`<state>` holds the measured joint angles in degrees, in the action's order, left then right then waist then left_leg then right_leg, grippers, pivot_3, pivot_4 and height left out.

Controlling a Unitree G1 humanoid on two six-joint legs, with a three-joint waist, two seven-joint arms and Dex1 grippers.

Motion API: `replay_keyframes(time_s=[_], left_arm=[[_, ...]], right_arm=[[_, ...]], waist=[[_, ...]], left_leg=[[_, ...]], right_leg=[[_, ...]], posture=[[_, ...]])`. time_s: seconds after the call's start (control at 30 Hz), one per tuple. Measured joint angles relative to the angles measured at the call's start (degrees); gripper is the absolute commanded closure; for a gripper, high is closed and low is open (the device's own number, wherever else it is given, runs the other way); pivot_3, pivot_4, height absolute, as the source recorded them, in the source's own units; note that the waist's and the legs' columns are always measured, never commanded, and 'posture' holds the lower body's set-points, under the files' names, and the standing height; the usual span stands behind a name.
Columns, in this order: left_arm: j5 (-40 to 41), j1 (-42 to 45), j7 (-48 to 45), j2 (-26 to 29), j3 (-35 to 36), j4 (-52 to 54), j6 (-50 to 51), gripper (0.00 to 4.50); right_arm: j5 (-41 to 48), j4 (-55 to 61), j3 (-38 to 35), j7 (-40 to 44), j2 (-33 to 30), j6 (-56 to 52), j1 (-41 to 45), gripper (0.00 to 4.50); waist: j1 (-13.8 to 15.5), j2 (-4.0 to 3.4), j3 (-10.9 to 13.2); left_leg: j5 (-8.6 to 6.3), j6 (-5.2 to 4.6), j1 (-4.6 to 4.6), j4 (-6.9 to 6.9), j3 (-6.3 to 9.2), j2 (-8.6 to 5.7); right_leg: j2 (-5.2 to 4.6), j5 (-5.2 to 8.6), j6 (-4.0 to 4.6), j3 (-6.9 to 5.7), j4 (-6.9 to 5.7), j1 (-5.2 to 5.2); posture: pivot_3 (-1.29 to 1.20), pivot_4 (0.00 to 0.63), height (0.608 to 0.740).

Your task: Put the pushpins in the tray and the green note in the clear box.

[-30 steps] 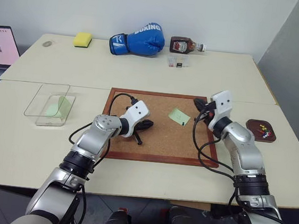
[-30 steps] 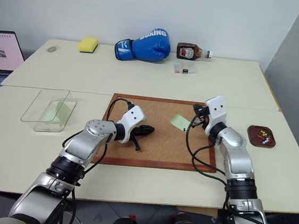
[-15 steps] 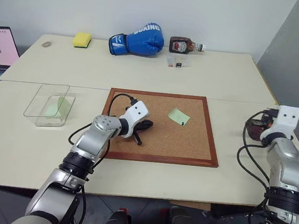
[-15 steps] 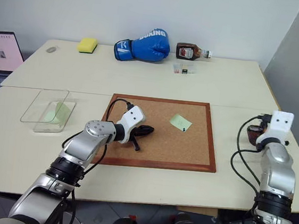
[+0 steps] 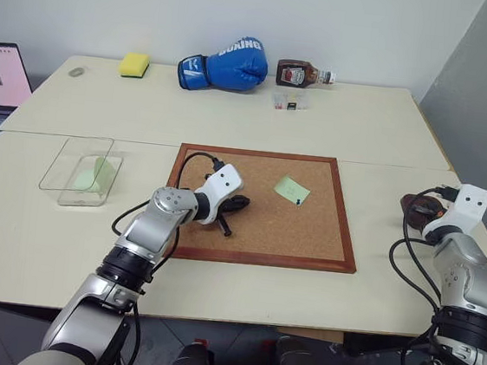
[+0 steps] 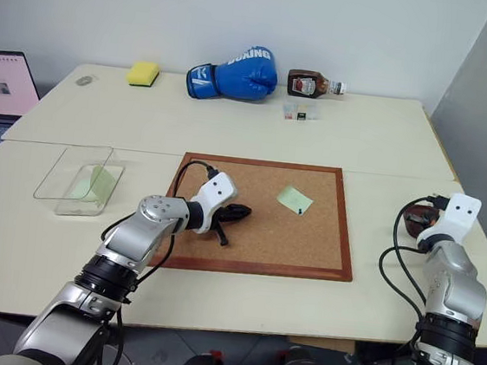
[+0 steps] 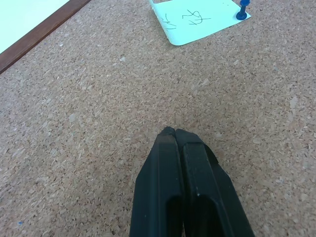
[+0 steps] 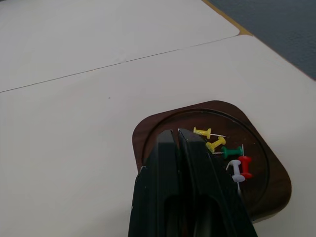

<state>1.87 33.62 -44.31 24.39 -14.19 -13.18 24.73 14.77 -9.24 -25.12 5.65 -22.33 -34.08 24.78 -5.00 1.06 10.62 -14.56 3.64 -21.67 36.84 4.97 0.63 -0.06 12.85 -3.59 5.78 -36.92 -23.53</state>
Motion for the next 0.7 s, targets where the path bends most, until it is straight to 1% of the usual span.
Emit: replay_keyframes(time_s=[0.03, 0.07, 0.13, 0.17, 0.2, 0.3, 0.33, 0.37, 0.4, 0.43, 0.47, 0.53, 0.6, 0.63, 0.67, 0.7], left_arm=[[0.0, 0.0, 0.0, 0.0, 0.0, 0.0, 0.0, 4.50], [0.0, 0.0, 0.0, 0.0, 0.0, 0.0, 0.0, 4.50], [0.0, 0.0, 0.0, 0.0, 0.0, 0.0, 0.0, 4.50], [0.0, 0.0, 0.0, 0.0, 0.0, 0.0, 0.0, 4.50], [0.0, 0.0, 0.0, 0.0, 0.0, 0.0, 0.0, 4.50], [0.0, 0.0, 0.0, 0.0, 0.0, 0.0, 0.0, 4.50], [0.0, 0.0, 0.0, 0.0, 0.0, 0.0, 0.0, 4.50], [0.0, 0.0, 0.1, 0.0, 0.0, 0.0, 0.0, 4.50], [0.0, 0.0, 0.1, 0.0, 0.0, 0.0, 0.0, 4.50], [0.0, 0.0, 0.1, 0.0, 0.0, -0.1, 0.0, 4.50], [0.0, 0.0, 0.1, 0.0, 0.0, -0.1, 0.0, 4.50], [0.0, 0.0, 0.1, 0.0, 0.0, -0.1, 0.0, 4.50], [0.0, 0.0, 0.1, 0.0, 0.0, -0.2, 0.0, 4.50], [0.0, 0.0, 0.0, 0.0, 0.0, -0.2, 0.0, 4.50], [0.0, 0.0, 0.0, 0.0, 0.0, -0.2, 0.0, 4.50], [0.0, 0.0, 0.0, 0.0, 0.0, -0.2, 0.0, 4.50]], right_arm=[[0.0, -0.1, 0.0, 0.0, 0.0, 0.0, 0.0, 3.83], [0.0, -0.1, 0.0, 0.0, -0.1, 0.0, 0.0, 3.55], [0.0, -0.3, 0.0, 0.0, -0.2, 0.4, 0.0, 3.24], [0.0, -0.3, 0.0, 0.0, -0.2, 0.7, 0.0, 2.97], [-0.1, -0.4, 0.0, 0.0, -0.2, 1.0, 0.0, 2.87], [-0.4, -1.3, 0.2, -0.6, -0.8, 2.3, 0.0, 2.34], [-0.7, -1.5, 0.2, -0.8, -1.0, 2.7, 0.0, 2.23], [-0.8, -1.8, 0.2, -0.9, -1.3, 3.1, 0.0, 2.03], [-1.2, -2.1, 0.3, -1.1, -1.5, 3.6, 0.0, 1.74], [-1.4, -2.3, 0.3, -1.3, -1.6, 3.9, 0.0, 1.63], [-1.6, -2.3, 0.4, -1.4, -1.6, 4.1, 0.0, 1.31], [-1.8, -2.4, 0.6, -1.5, -1.6, 4.5, 0.0, 1.00], [-1.9, -2.4, 0.6, -1.6, -1.6, 4.7, 0.0, 0.50], [-1.9, -2.4, 0.7, -1.5, -1.6, 4.7, 0.0, 0.34], [-1.9, -2.4, 0.7, -1.4, -1.6, 4.7, 0.0, 0.06], [-1.9, -2.4, 0.7, -1.4, -1.6, 4.7, 0.0, 0.06]], waist=[[0.0, 0.00, 0.0], [0.0, 0.00, 0.0], [0.0, 0.00, 0.0], [0.0, 0.00, 0.0], [0.0, 0.00, 0.0], [0.0, 0.00, 0.0], [0.0, 0.00, 0.0], [0.0, 0.00, 0.0], [0.0, 0.00, 0.0], [0.0, 0.00, 0.0], [0.0, 0.00, 0.0], [0.0, 0.00, 0.0], [0.0, 0.00, 0.0], [0.0, 0.00, 0.0], [0.0, 0.00, 0.0], [0.0, 0.00, 0.0]], left_leg=[[0.00, 0.00, 0.00, 0.00, 0.00, 0.00], [0.00, 0.00, 0.00, 0.00, 0.00, 0.00], [0.00, 0.00, 0.00, 0.00, 0.00, 0.00], [0.00, 0.00, 0.00, 0.00, 0.00, 0.00], [0.00, 0.00, 0.00, 0.00, 0.00, 0.00], [0.00, 0.00, 0.00, 0.00, -0.01, 0.00], [0.00, 0.00, 0.00, 0.00, 0.00, 0.00], [0.00, 0.00, 0.00, 0.00, 0.00, 0.00], [0.00, 0.00, 0.00, -0.01, -0.01, 0.00], [0.00, 0.00, 0.00, -0.01, 0.00, 0.00], [0.00, 0.00, 0.00, -0.01, 0.00, 0.00], [0.00, 0.00, 0.00, 0.00, 0.00, 0.00], [0.00, 0.00, 0.00, 0.00, 0.00, 0.00], [0.00, 0.00, 0.00, 0.00, 0.00, 0.00], [0.00, 0.00, 0.00, 0.00, 0.00, 0.00], [0.00, 0.00, 0.00, -0.01, 0.00, 0.00]], right_leg=[[0.00, 0.00, 0.00, 0.00, 0.00, 0.00], [0.00, 0.00, 0.00, 0.00, 0.00, 0.00], [0.00, 0.00, 0.00, 0.00, 0.00, 0.00], [0.00, 0.00, 0.00, 0.00, 0.00, 0.00], [0.00, 0.00, 0.00, 0.00, 0.00, 0.00], [0.00, 0.03, 0.05, 0.00, 0.02, 0.00], [0.00, 0.05, 0.08, 0.00, 0.02, 0.00], [0.00, 0.05, 0.08, 0.00, 0.02, 0.00], [0.00, 0.05, 0.08, 0.00, 0.02, 0.00], [0.00, 0.05, 0.08, 0.00, 0.02, 0.00], [0.00, 0.05, 0.08, 0.00, 0.01, 0.00], [0.00, 0.05, 0.09, 0.00, 0.01, 0.00], [0.00, 0.05, 0.09, 0.00, 0.02, 0.00], [0.00, 0.05, 0.09, 0.00, 0.02, 0.00], [0.00, 0.05, 0.08, 0.00, 0.02, 0.00], [0.00, 0.05, 0.08, 0.00, 0.02, 0.00]], posture=[[0.00, 0.150, 0.740], [0.00, 0.150, 0.740], [0.00, 0.150, 0.740], [0.00, 0.150, 0.740], [0.00, 0.150, 0.740], [0.00, 0.150, 0.740], [0.00, 0.150, 0.740], [0.00, 0.150, 0.740], [0.00, 0.150, 0.740], [0.00, 0.150, 0.740], [0.00, 0.150, 0.740], [0.00, 0.150, 0.740], [0.00, 0.150, 0.740], [0.00, 0.150, 0.740], [0.00, 0.150, 0.740], [0.00, 0.150, 0.740]])
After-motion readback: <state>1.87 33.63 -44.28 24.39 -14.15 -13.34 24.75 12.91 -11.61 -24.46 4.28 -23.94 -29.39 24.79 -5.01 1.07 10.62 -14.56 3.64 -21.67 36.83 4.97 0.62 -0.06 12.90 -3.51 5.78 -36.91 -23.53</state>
